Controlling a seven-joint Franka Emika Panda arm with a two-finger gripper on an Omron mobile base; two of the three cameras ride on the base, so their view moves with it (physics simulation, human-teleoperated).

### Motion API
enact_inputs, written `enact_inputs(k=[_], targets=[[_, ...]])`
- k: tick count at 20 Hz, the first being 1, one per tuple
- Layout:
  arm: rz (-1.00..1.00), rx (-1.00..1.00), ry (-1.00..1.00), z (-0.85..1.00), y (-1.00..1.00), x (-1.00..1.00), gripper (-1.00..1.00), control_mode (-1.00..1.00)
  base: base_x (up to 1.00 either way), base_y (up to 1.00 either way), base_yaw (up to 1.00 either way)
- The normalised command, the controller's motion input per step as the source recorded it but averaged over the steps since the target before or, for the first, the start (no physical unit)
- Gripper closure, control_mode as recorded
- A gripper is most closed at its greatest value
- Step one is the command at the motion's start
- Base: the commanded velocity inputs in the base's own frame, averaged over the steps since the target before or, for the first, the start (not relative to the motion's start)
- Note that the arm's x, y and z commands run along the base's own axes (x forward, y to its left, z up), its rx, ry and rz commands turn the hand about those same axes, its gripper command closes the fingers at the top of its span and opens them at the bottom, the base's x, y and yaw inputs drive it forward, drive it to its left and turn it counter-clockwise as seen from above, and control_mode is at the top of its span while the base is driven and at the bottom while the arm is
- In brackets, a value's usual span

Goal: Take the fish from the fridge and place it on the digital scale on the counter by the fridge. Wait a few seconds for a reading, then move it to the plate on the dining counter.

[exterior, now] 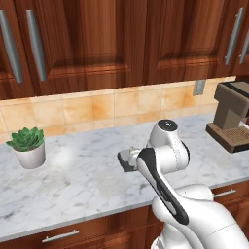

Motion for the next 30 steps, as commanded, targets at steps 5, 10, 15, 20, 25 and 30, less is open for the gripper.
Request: enact_inputs(k=[5, 10, 15, 20, 25, 30], targets=[[0.0, 0.0, 0.0, 0.0, 0.0, 0.0, -1.0, -1.0, 0.0, 0.0, 0.0], [0.0, 0.0, 0.0, 0.0, 0.0, 0.0, -1.0, -1.0, 0.0, 0.0, 0.0], [0.0, 0.0, 0.0, 0.0, 0.0, 0.0, -1.0, -1.0, 0.0, 0.0, 0.0], [0.0, 0.0, 0.0, 0.0, 0.0, 0.0, -1.0, -1.0, 0.0, 0.0, 0.0], [0.0, 0.0, 0.0, 0.0, 0.0, 0.06, -1.0, -1.0, 0.0, 0.0, 0.0], [-0.01, -0.01, 0.01, 0.0, 0.0, 0.48, -1.0, -1.0, 0.0, 0.0, 0.0]])
